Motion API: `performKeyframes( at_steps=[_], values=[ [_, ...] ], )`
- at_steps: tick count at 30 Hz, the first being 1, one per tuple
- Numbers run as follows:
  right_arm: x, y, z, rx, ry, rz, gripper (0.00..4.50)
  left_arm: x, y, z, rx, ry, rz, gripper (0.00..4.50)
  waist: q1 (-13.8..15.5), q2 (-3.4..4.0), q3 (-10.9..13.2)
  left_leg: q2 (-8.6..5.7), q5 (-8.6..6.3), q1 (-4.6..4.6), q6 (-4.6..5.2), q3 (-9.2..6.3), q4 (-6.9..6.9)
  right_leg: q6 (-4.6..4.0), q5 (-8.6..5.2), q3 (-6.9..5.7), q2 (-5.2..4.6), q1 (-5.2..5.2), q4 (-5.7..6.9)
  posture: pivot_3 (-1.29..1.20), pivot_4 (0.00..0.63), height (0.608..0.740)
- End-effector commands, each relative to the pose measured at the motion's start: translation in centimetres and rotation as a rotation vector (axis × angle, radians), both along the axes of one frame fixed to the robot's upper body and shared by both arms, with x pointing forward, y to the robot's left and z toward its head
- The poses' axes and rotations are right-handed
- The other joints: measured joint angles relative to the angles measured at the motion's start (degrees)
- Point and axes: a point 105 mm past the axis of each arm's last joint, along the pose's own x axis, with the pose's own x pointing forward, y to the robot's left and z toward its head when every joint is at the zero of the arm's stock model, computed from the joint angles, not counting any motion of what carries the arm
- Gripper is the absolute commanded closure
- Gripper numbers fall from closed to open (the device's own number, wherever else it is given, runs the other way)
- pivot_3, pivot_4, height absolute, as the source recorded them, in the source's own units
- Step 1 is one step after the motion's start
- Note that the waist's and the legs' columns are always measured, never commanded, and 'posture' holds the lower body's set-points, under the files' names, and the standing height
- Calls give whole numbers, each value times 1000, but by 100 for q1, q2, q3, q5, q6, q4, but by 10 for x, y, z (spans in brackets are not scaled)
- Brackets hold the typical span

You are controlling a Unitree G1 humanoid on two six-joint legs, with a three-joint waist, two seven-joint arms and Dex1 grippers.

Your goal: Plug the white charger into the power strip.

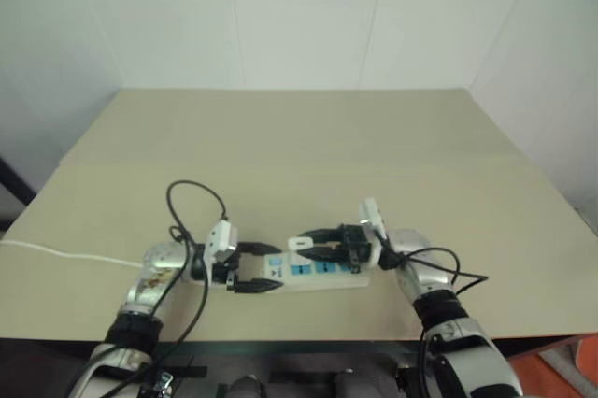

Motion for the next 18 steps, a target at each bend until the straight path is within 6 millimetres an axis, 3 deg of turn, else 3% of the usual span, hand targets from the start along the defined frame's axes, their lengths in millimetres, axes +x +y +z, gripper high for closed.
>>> performKeyframes(
  at_steps=[1,18],
  values=[
    [-1,-1,-7,-32,12,3,3380,-3,1,-7,32,16,-14,1334,0,0,0,0,0,3,0,0,0,0,0,0,0,3,0,0,150,740],
    [-4,-8,-38,-163,53,39,3380,-4,2,-8,41,11,-9,1334,-4,-1,-2,2,0,78,0,2,-32,26,-26,0,-1,75,-23,0,150,740]
  ],
)
